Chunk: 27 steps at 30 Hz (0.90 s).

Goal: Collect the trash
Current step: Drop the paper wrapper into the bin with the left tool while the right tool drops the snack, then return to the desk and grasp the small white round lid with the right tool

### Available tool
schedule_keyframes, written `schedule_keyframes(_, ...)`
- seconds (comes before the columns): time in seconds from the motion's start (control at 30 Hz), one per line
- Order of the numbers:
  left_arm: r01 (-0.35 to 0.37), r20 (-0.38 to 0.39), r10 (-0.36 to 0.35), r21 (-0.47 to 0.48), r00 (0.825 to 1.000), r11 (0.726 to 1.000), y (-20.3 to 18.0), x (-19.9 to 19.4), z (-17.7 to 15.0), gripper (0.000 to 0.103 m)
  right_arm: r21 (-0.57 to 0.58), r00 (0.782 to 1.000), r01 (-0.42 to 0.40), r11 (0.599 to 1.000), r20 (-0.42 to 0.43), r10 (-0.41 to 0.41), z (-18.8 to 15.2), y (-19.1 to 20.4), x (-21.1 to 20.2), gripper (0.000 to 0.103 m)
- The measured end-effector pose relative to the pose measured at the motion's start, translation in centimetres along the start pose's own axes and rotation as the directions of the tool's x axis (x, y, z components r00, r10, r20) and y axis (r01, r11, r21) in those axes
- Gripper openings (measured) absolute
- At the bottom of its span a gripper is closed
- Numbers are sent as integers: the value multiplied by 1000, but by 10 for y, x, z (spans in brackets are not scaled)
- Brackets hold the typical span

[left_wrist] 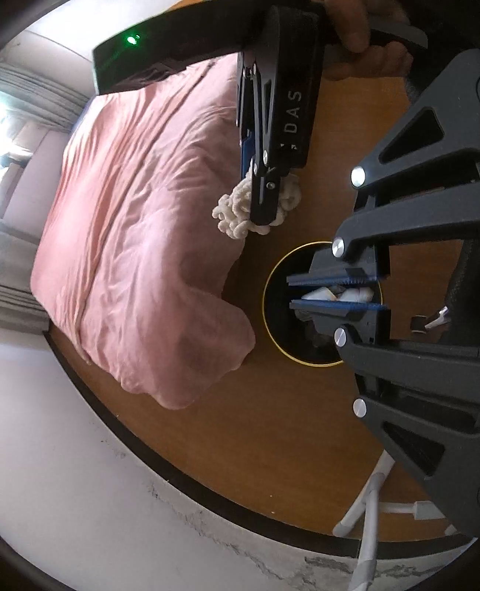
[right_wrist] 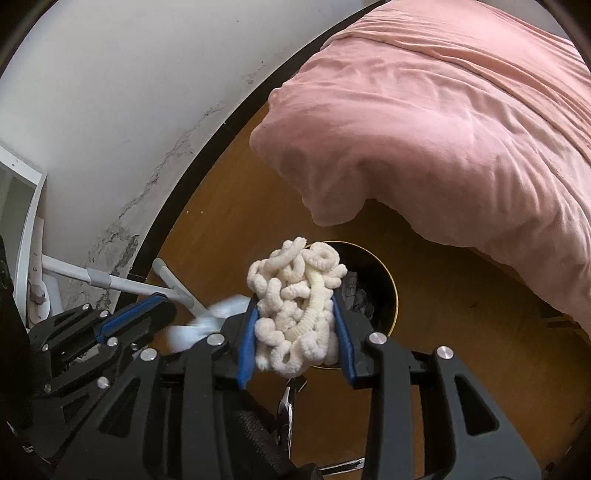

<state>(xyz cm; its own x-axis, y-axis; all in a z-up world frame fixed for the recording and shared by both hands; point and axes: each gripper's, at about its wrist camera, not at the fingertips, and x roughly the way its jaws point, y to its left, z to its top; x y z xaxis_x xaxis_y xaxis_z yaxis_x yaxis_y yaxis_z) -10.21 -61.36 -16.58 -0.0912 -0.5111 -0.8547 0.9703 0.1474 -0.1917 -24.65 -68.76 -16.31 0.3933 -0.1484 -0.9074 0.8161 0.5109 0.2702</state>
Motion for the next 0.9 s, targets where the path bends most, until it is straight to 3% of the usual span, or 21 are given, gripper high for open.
schedule_keyframes(0.07,4,-8,-4,-7,1000,1000,-1,4,-1,39,6,1000,-1,1000,-14,1,1,-2,3,37)
schedule_keyframes(0.1,6,-5,-6,-11,1000,1000,-1,3,-1,43,9,1000,-2,1000,-20,2,2,-3,5,38)
schedule_keyframes(0.3,-4,0,4,-12,1000,1000,1,-5,-3,50,8,999,-2,1000,-39,2,4,-4,11,40)
schedule_keyframes(0.4,-17,17,17,-15,1000,1000,4,-13,-4,58,-1,999,6,1000,-33,-6,4,0,10,43)
schedule_keyframes(0.47,-25,23,25,-19,999,1000,7,-19,-5,64,-2,999,13,1000,-29,-13,4,3,10,57)
schedule_keyframes(0.5,-29,29,30,-26,999,999,9,-23,-6,66,-5,1000,16,1000,-21,-16,4,4,9,59)
schedule_keyframes(0.57,-37,45,39,-41,998,998,12,-33,-7,77,-8,1000,24,1000,-8,-24,5,7,7,72)
schedule_keyframes(0.77,-78,130,89,-83,988,993,26,-90,-15,84,-38,999,34,999,38,-33,8,27,-3,72)
schedule_keyframes(0.9,-131,216,162,-151,963,980,55,-161,-35,87,-113,993,25,993,118,-12,9,68,-30,72)
